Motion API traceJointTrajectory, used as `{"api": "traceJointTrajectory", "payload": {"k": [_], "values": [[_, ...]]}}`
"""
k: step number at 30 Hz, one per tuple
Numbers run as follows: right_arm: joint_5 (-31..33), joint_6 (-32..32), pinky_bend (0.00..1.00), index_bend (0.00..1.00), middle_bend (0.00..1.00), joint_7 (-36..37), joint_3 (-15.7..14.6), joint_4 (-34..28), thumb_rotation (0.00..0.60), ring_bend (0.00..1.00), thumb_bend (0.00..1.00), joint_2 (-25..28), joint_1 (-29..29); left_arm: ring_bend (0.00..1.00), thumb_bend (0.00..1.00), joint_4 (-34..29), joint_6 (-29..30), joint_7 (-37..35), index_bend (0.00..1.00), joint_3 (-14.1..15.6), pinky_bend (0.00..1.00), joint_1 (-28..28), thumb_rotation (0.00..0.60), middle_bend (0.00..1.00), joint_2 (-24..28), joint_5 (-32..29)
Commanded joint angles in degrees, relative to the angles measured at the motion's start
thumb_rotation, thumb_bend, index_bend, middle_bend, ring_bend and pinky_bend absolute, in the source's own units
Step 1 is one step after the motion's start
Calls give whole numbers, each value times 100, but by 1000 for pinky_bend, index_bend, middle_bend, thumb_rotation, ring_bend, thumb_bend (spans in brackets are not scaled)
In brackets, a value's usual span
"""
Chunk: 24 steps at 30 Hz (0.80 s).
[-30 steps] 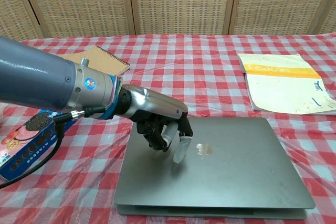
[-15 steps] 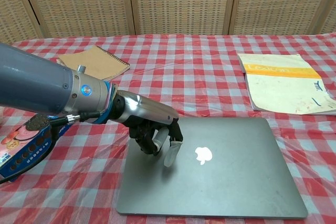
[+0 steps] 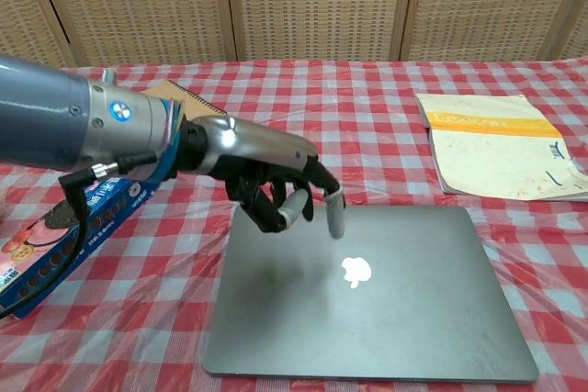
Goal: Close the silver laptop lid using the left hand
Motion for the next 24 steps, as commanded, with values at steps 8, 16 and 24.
{"api": "traceJointTrajectory", "payload": {"k": [8,16,24], "values": [[-49,64,0,0,0,-82,-6,29,600,0,721,-39,2,0,363,-782,1573,-207,0,79,0,1375,600,0,1082,1603],[-183,179,0,0,0,-278,-46,96,600,0,681,-148,16,0,243,-491,4272,1484,0,769,0,2883,600,0,982,2387],[-363,358,0,0,0,-454,-86,109,600,0,627,-212,4,0,155,31,5555,1435,0,1180,0,4210,600,0,1132,2695]]}}
